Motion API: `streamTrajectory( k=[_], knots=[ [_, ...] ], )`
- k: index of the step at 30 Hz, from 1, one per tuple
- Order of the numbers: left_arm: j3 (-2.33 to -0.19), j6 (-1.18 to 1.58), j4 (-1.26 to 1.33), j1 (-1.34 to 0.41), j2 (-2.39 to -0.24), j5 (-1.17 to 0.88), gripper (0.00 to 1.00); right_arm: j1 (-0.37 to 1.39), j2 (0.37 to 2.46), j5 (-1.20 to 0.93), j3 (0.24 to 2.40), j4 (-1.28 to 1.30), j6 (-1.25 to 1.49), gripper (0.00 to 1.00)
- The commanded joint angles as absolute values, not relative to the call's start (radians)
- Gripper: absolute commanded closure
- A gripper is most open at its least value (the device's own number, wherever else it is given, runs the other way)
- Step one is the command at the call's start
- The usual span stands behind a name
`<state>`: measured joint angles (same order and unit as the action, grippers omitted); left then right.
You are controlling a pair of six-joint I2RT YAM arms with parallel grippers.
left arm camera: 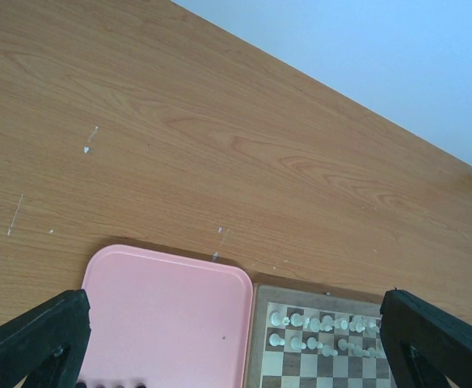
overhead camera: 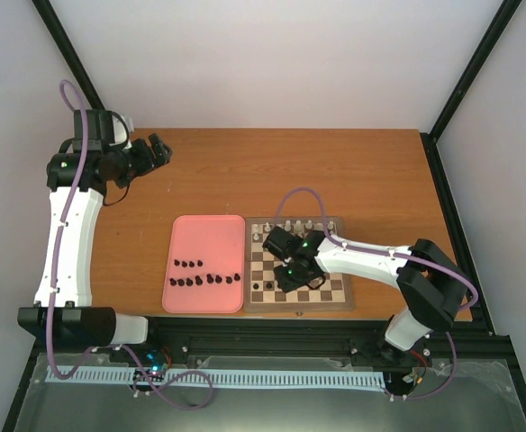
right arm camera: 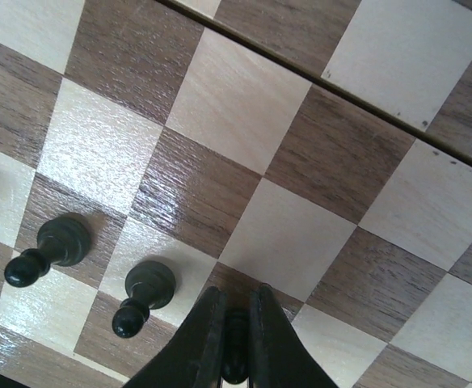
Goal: Set up the chess pieces on the board
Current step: Place the chess piece on the chessboard.
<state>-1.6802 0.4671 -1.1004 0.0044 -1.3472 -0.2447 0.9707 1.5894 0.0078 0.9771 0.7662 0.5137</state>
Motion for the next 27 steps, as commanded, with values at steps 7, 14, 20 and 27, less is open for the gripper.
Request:
streamTrajectory(
  k=[7,14,20,27],
  knots=[
    [-1.703,0.446,-1.111,0.001,-1.356,-0.258,0.0,0.977,1.612,0.027,1.002,0.756,0.509,0.92],
    [-1.701,0.445,-1.111,0.0,-1.36,-0.261,0.0,0.976,1.612,0.029,0.998,0.76,0.513,0.86],
    [-1.697,0.443,-1.111,0.0,-1.362,-0.261,0.0,0.977,1.606,0.042,1.0,0.764,0.518,0.72],
    [-1.703,0.444,-1.109,0.0,-1.367,-0.266,0.0,0.976,1.599,0.1,1.026,0.786,0.529,0.64]
  ],
)
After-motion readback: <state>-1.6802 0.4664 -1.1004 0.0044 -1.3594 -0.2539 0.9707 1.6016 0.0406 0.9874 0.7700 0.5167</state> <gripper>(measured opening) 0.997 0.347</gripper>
